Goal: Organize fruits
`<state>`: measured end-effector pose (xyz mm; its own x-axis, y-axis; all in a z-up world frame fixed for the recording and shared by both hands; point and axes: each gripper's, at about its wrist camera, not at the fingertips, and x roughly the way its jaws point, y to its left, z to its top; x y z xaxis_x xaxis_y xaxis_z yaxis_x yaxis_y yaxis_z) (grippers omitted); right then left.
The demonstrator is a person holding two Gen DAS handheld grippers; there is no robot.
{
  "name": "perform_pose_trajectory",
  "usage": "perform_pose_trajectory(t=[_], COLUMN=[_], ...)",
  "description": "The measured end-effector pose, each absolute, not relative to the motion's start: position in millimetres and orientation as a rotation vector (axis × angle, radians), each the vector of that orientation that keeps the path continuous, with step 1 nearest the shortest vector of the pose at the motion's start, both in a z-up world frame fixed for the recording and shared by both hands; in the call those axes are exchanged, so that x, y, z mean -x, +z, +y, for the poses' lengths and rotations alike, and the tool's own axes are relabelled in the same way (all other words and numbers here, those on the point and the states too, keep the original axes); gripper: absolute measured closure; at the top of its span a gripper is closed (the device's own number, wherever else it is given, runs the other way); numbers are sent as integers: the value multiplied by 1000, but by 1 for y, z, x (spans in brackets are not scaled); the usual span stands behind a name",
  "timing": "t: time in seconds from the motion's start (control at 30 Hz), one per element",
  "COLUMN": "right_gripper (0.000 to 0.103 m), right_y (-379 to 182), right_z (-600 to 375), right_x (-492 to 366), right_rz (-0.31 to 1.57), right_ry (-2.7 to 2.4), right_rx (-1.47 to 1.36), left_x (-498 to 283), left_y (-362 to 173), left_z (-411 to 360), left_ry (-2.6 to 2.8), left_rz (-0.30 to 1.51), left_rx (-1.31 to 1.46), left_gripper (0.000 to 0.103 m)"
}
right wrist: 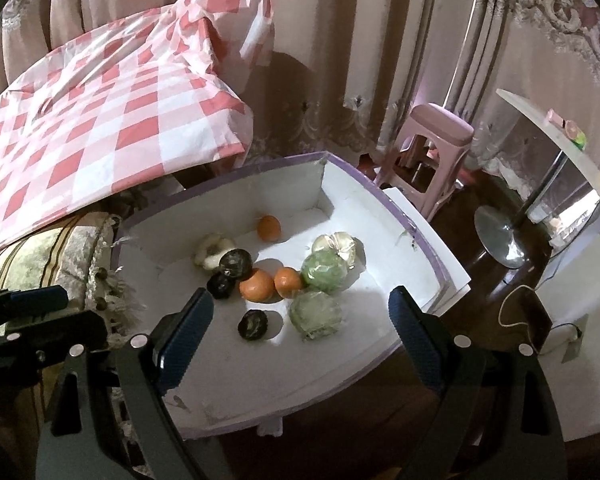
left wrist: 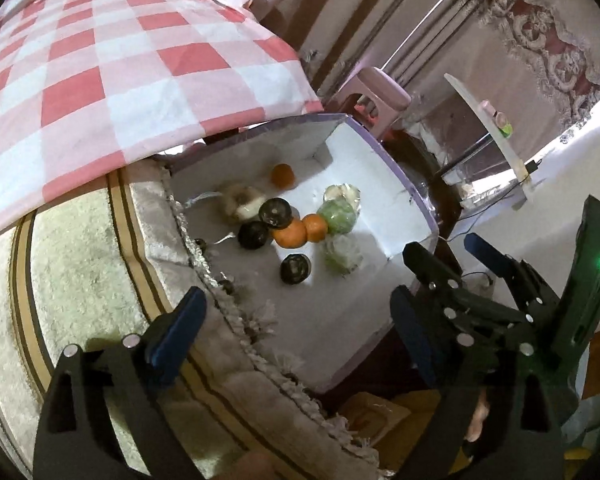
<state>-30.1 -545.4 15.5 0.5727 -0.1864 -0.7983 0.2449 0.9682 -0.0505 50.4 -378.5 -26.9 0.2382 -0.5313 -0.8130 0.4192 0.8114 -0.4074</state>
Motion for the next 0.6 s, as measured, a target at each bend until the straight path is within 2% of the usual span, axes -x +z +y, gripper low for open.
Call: perform_pose_trajectory(t=[0.6], right_gripper=[16], right_y=[11], right_z=[-545], right_x=[28], right_rz=[942], right_ry=[-253], right_rx=[-69], left_x=[-52], left_y=[-31], left_z=[-382], left_ry=[-636], left_rz=[1165], left_rx=[96], left_gripper=[6])
